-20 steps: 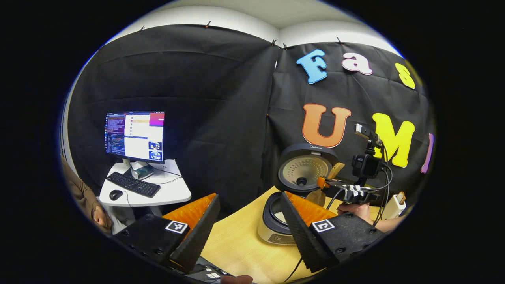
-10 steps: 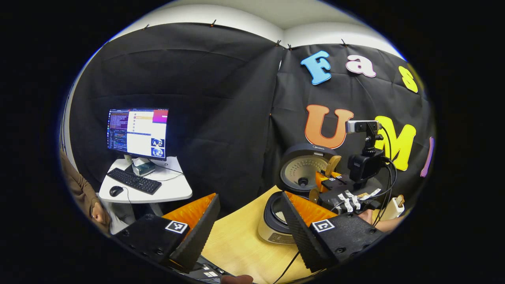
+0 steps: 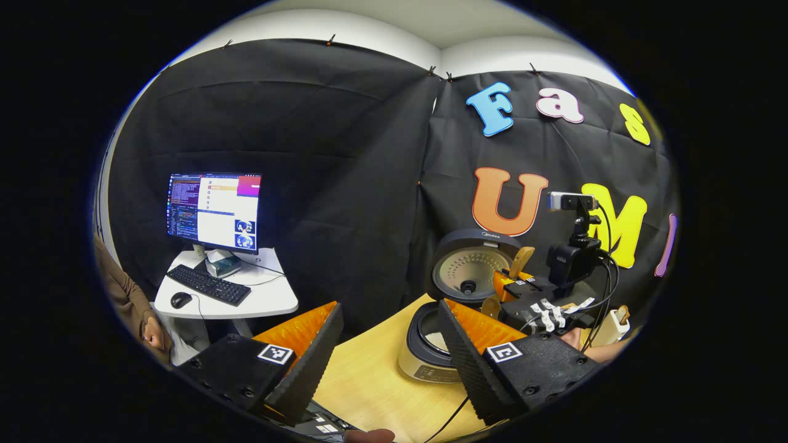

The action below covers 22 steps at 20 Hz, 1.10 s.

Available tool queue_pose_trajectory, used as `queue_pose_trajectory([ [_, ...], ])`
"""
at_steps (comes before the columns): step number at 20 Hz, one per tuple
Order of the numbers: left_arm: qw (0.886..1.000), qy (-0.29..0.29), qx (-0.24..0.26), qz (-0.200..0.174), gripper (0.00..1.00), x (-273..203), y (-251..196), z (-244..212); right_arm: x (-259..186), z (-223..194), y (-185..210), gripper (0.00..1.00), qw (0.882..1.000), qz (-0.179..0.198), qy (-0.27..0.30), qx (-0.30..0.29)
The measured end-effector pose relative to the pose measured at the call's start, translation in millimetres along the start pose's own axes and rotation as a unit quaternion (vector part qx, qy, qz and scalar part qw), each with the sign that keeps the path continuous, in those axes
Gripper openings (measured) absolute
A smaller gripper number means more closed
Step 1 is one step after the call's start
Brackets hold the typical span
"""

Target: Close the left gripper, press the button to open the rice cooker; take a wooden spoon from the chopstick holder with the right hand, scoop a spoonful of rice and pour it into the rice cooker, then put the wooden spoon back into the chopstick holder.

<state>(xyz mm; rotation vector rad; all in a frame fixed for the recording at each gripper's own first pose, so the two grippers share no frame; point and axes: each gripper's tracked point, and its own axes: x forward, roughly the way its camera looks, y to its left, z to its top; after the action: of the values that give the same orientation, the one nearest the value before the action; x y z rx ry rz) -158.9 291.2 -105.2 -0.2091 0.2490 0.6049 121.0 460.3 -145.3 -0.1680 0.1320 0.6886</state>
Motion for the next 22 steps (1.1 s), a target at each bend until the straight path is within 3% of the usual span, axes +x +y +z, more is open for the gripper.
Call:
queue_pose_trajectory([
  [7,1.0,-0.005,0.028,-0.014,0.98,-7,-24,5,-19,-2,-15,0.01,0.992,0.007,0.037,0.124],
  [12,0.998,-0.012,0.047,-0.05,0.98,-12,-67,11,-53,16,-50,0.01,0.979,-0.001,0.033,0.199],
  [17,0.99,-0.026,0.074,-0.116,0.98,-17,-136,15,-112,23,-145,0.01,0.969,-0.068,0.013,0.235],
  [22,0.975,-0.033,0.062,-0.212,0.98,-28,-237,14,-202,5,-262,0.01,0.944,-0.176,0.0,0.278],
])
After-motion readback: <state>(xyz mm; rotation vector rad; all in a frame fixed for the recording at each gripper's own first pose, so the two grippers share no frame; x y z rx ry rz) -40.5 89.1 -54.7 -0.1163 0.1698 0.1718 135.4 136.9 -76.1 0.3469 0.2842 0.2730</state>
